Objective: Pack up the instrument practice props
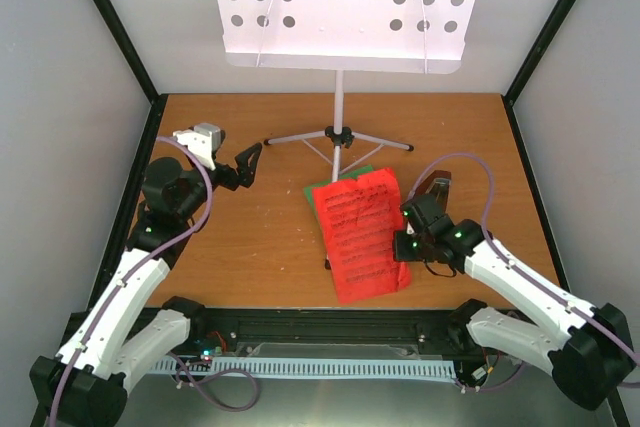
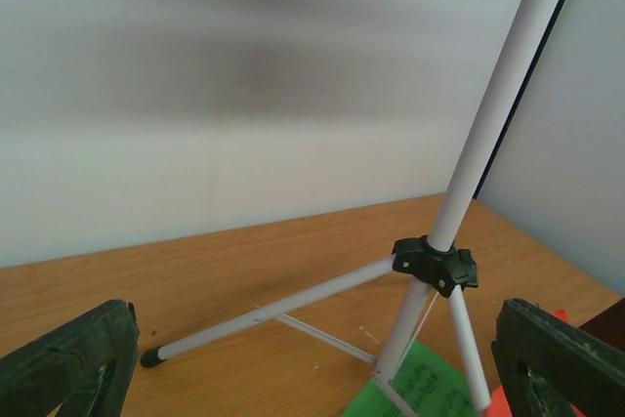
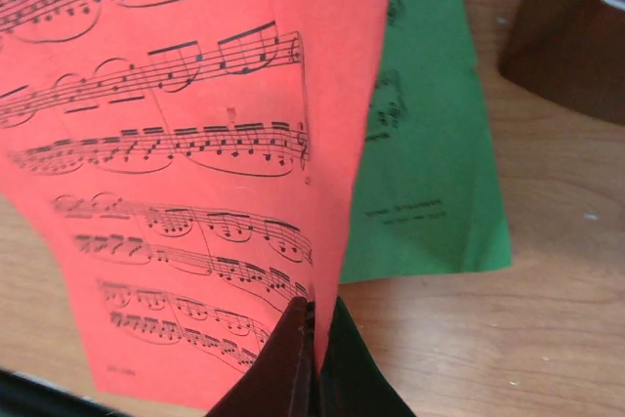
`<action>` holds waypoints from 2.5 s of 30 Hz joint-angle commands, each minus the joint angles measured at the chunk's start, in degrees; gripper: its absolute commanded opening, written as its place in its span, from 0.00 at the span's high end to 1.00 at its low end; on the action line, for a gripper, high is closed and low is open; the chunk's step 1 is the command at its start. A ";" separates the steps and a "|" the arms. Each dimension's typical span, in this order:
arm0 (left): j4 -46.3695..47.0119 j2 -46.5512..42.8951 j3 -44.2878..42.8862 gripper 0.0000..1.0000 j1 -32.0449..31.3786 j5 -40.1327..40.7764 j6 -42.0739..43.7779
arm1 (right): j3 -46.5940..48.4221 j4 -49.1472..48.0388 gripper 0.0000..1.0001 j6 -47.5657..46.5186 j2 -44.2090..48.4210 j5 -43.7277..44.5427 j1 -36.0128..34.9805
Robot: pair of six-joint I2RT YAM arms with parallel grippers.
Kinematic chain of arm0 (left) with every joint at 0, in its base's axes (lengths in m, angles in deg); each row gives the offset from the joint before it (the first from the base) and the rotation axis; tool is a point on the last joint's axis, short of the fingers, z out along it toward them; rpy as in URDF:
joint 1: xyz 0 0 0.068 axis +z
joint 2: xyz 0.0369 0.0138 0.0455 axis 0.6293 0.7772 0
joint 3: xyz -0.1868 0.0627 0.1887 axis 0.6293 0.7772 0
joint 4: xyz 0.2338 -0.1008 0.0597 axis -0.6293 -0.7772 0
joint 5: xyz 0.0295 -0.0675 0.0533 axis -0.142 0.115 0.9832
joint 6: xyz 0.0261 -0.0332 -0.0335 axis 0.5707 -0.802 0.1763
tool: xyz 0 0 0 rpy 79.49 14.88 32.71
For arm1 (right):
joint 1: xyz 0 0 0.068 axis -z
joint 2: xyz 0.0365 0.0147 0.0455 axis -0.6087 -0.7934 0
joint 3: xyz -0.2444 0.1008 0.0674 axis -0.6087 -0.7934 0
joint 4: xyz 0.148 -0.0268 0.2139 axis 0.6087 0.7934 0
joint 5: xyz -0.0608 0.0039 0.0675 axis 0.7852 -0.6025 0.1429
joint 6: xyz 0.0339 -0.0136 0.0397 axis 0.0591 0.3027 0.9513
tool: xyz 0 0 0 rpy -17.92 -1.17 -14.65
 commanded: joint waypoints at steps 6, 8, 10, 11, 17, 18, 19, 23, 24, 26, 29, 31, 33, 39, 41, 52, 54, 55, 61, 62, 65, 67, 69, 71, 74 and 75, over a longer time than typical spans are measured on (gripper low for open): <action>-1.12 -0.82 -0.60 0.01 -0.18 2.62 4.69 | 3.53 4.60 0.97 5.79 -4.13 11.71 -0.04; -1.13 -1.11 -0.59 0.01 -0.18 2.67 4.62 | 3.85 5.13 0.97 6.39 -4.31 12.91 -0.02; -1.14 -1.27 -0.49 0.01 -0.18 2.54 4.50 | 4.04 5.53 0.97 6.87 -4.53 13.64 -0.04; -1.21 -1.25 -0.55 0.01 -0.18 2.42 4.52 | 4.05 5.63 0.97 7.12 -4.60 13.88 -0.04; -1.41 -1.68 -0.49 0.01 -0.22 2.26 4.41 | 4.38 6.97 0.97 8.06 -5.25 14.77 -0.01; -1.43 -1.72 -0.50 0.01 -0.19 2.23 4.44 | 4.49 7.51 0.97 8.35 -5.19 15.15 -0.04; -1.46 -1.85 -0.42 0.01 -0.19 2.30 4.43 | 4.50 7.90 0.97 8.46 -4.99 15.44 -0.04; -1.51 -2.17 -0.39 0.01 -0.18 2.38 4.28 | 4.45 8.78 0.97 9.48 -3.95 16.07 -0.04; -1.56 -2.20 -0.47 0.00 -0.18 2.28 4.18 | 4.37 8.81 0.97 9.75 -3.75 16.06 -0.04; -1.64 -2.45 -0.43 0.00 -0.18 2.15 4.08 | 4.24 8.81 0.97 10.13 -3.39 15.64 -0.04; -1.64 -2.69 -0.23 0.01 -0.18 1.80 3.91 | 3.70 8.13 0.97 10.52 -2.98 14.52 -0.04; -1.61 -2.69 -0.29 0.01 -0.18 1.54 3.76 | 3.09 7.71 0.97 10.73 -2.73 14.03 0.00; -1.67 -2.56 -0.25 0.01 -0.19 1.48 3.73 | 2.76 7.73 0.97 10.93 -2.56 13.67 -0.04; -1.65 -2.56 -0.24 0.01 -0.17 1.18 3.47 | 2.60 9.34 0.97 11.80 -0.75 13.60 -0.02; -1.66 -2.52 -0.21 0.01 -0.18 0.97 3.38 | 2.18 9.24 0.97 12.22 0.07 13.37 0.00; -1.57 -1.81 -0.20 0.01 -0.18 0.65 3.29 | 1.60 12.31 0.97 14.08 2.71 12.96 -0.04; -1.58 -1.70 -0.23 0.00 -0.18 0.73 3.37 | 1.54 12.34 0.97 14.06 3.29 12.95 -0.04; -1.58 -1.68 -0.23 0.01 -0.16 0.78 3.38 | 1.42 11.99 0.97 14.21 3.34 12.79 -0.04; -1.55 -1.52 -0.31 0.00 -0.16 0.06 3.14 | -0.29 2.07 0.97 13.82 1.91 6.72 -0.04; -1.49 -1.42 -0.32 0.00 -0.18 -0.30 3.00 | -0.18 0.16 0.97 13.84 1.41 5.55 0.00; -1.33 -0.99 -0.47 0.01 -0.18 -1.48 2.66 | 1.00 -3.75 0.97 13.44 -0.72 3.61 -0.09; -1.30 -0.63 -0.50 0.01 -0.18 -2.05 2.57 | 1.55 -5.91 0.97 12.85 -2.58 3.37 -0.10; -1.30 -0.45 -0.38 0.00 -0.18 -2.38 2.51 | 1.55 -8.33 0.97 12.08 -4.82 3.10 -0.03; -1.31 -0.14 -0.31 0.00 -0.18 -2.39 2.47 | 1.43 -10.77 0.97 11.16 -7.17 2.60 -0.11; -1.52 1.08 -0.41 0.00 -0.18 -2.23 2.09 | 1.18 -13.88 0.97 9.76 -9.94 2.63 -0.07; -1.56 1.53 -0.53 0.01 -0.18 -2.41 1.79 | 1.06 -15.02 0.97 9.20 -10.49 2.92 -0.08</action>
